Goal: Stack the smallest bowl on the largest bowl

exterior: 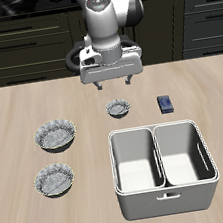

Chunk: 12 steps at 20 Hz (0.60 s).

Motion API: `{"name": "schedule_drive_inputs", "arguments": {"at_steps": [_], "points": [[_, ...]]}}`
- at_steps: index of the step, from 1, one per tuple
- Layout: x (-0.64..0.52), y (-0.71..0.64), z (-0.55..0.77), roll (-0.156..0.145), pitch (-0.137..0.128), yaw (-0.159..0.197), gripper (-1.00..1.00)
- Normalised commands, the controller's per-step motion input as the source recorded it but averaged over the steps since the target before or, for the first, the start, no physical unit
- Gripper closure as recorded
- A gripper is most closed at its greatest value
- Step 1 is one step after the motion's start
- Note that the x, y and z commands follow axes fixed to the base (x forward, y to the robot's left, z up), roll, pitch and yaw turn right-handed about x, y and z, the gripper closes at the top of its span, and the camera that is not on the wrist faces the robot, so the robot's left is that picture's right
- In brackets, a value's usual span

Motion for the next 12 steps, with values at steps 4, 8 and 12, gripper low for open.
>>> {"name": "schedule_drive_inputs", "arguments": {"at_steps": [4,8,12], "points": [[0.00,0.13,-0.18,-0.005,-0.029,0.031,-1.00],[0.02,0.15,-0.28,0.009,0.032,0.001,-1.00],[0.04,-0.01,-0.18,0.000,0.027,0.004,-1.00]]}}
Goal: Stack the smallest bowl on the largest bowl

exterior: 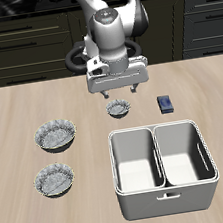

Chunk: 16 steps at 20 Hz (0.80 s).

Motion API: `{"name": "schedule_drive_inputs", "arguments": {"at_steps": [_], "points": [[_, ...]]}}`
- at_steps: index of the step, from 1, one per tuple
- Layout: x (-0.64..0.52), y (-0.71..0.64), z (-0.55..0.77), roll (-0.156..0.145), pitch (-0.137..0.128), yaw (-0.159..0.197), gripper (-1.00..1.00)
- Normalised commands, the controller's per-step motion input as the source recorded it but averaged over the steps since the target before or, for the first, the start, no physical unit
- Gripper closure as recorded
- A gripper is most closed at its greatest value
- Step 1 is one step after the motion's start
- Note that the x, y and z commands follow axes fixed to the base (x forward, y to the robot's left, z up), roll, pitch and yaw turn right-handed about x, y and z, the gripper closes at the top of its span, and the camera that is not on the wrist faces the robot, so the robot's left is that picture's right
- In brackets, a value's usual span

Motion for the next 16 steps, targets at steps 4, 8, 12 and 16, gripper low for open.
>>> {"name": "schedule_drive_inputs", "arguments": {"at_steps": [4,8,12,16], "points": [[0.05,-0.02,-0.32,-0.013,0.054,0.005,-1.00],[0.01,0.03,-0.28,-0.002,0.048,0.014,-1.00],[-0.09,0.08,-0.21,0.023,0.043,0.002,-1.00],[-0.09,0.09,-0.18,0.039,0.046,-0.008,-1.00]]}}
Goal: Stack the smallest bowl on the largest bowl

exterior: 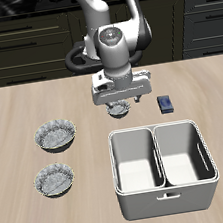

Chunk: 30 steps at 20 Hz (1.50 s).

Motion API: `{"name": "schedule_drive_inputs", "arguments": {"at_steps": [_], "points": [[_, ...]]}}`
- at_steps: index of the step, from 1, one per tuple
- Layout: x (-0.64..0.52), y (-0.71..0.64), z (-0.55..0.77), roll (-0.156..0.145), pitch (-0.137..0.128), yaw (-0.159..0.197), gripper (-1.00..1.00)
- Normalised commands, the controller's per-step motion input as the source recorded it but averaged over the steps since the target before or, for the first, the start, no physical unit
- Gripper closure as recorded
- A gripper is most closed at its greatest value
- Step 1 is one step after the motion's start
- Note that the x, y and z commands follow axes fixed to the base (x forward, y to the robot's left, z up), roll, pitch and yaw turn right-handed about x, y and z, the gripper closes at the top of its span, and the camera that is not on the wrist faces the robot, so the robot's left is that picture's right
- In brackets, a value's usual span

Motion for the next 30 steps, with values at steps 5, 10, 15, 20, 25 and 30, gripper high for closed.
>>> {"name": "schedule_drive_inputs", "arguments": {"at_steps": [5,10,15,20,25,30], "points": [[-0.05,0.09,-0.16,0.053,0.042,0.006,-1.00],[-0.03,0.01,-0.10,0.045,0.028,-0.020,1.00],[0.01,-0.06,-0.05,0.018,0.026,-0.012,1.00],[0.01,-0.04,0.06,0.010,-0.009,-0.004,1.00],[0.02,-0.01,0.15,0.015,-0.023,0.010,1.00],[0.04,-0.04,0.25,0.002,-0.033,0.007,1.00]]}}
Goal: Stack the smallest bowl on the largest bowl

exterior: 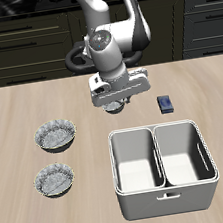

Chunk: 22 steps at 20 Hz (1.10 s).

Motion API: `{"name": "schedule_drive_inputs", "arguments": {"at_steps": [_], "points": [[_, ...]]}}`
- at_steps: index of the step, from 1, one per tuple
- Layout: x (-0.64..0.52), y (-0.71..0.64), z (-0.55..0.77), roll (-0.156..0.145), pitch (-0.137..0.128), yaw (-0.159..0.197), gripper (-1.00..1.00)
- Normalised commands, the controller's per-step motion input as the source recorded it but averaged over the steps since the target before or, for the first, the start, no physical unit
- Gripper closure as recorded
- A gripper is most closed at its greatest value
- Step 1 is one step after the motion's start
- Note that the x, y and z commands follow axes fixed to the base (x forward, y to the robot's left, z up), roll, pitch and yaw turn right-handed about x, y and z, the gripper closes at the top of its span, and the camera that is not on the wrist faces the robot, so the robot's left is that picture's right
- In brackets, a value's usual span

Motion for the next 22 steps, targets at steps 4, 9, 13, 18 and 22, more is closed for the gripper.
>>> {"name": "schedule_drive_inputs", "arguments": {"at_steps": [4,9,13,18,22], "points": [[0.04,-0.10,0.42,0.002,-0.061,-0.007,1.00],[0.09,-0.21,0.40,-0.025,-0.056,-0.005,1.00],[0.09,-0.21,0.23,-0.034,-0.032,0.000,1.00],[0.07,-0.27,0.31,-0.044,-0.047,-0.002,1.00],[0.07,-0.37,0.38,-0.058,-0.053,-0.003,1.00]]}}
